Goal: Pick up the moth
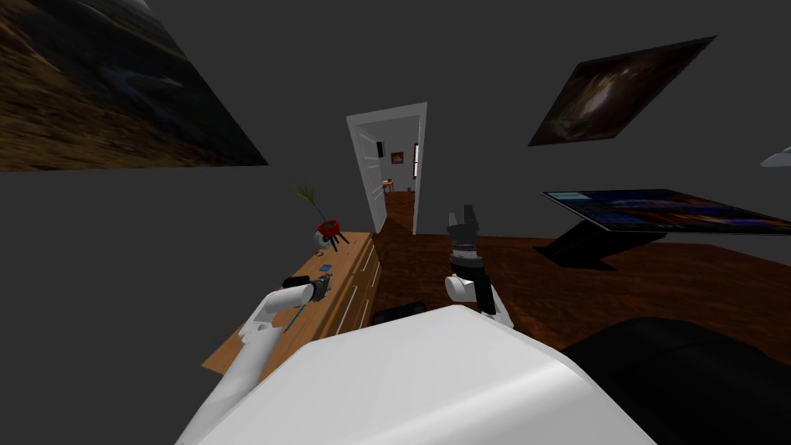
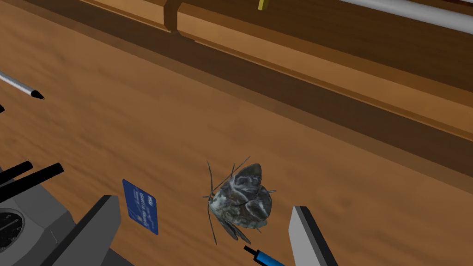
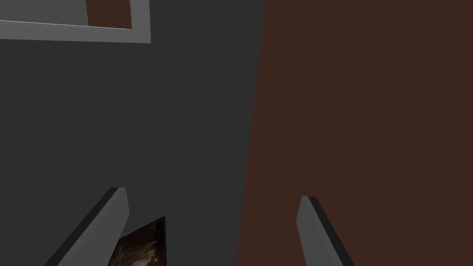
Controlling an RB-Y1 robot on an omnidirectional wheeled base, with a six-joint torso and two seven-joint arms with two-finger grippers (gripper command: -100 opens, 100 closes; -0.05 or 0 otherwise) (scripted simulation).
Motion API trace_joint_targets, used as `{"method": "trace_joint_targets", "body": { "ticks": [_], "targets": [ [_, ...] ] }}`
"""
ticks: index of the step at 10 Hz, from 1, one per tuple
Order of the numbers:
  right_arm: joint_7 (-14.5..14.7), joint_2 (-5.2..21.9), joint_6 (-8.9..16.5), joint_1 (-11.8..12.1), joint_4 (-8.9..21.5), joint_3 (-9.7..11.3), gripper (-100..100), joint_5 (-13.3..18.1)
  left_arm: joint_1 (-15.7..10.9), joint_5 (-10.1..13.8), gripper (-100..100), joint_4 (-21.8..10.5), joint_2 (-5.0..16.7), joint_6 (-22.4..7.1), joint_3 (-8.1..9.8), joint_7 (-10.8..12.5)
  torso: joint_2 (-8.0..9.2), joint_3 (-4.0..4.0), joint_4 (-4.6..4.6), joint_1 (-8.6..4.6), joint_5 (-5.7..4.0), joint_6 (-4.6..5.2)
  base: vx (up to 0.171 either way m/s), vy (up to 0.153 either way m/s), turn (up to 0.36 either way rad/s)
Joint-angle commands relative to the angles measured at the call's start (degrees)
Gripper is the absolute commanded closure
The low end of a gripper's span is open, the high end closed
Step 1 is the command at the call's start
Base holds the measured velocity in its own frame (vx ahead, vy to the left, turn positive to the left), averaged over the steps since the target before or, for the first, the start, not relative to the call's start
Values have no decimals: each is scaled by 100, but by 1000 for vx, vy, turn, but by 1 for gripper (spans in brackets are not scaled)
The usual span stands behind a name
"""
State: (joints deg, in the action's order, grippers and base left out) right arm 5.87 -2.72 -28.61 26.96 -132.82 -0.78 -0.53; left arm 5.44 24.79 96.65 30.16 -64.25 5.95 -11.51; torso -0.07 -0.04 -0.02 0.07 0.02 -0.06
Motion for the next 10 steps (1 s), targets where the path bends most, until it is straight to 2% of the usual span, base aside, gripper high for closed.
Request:
{"method": "trace_joint_targets", "body": {
  "ticks": [1, 2, 3, 6, 9, 10],
  "targets": [
    [0, 0, 0, 0, 0, 0, 0, 0, -72, 116, -100, -119, 89, -286, 10, -101, 0, 0, 0, 0, 0, 0, 19, 22, -73],
    [0, 0, 0, 0, 0, 0, 0, 0, -131, 213, -100, -225, 159, -433, 15, -186, -1, -1, 0, 1, 0, 2, 28, 30, -97],
    [0, 0, 0, 0, 0, 0, 0, 0, -131, 213, -100, -225, 159, -499, 15, -186, -4, -2, -1, 3, 1, 2, 19, 20, -31],
    [0, 0, 0, 0, 0, 0, 0, 0, -275, 473, -100, -503, 338, -971, 15, -421, -2, -1, 0, 1, 0, 2, 23, 25, -72],
    [0, 0, 0, 0, 0, 0, 0, 0, -387, 706, -100, -741, 485, -1317, -5, -641, -6, -4, -2, 6, 2, 0, 33, 45, -56],
    [0, 0, 0, 0, 0, 0, 0, 0, -359, 658, -100, -695, 456, -1217, 6, -587, -7, -4, -2, 14, 3, 0, 15, 33, -16]
  ]
}}
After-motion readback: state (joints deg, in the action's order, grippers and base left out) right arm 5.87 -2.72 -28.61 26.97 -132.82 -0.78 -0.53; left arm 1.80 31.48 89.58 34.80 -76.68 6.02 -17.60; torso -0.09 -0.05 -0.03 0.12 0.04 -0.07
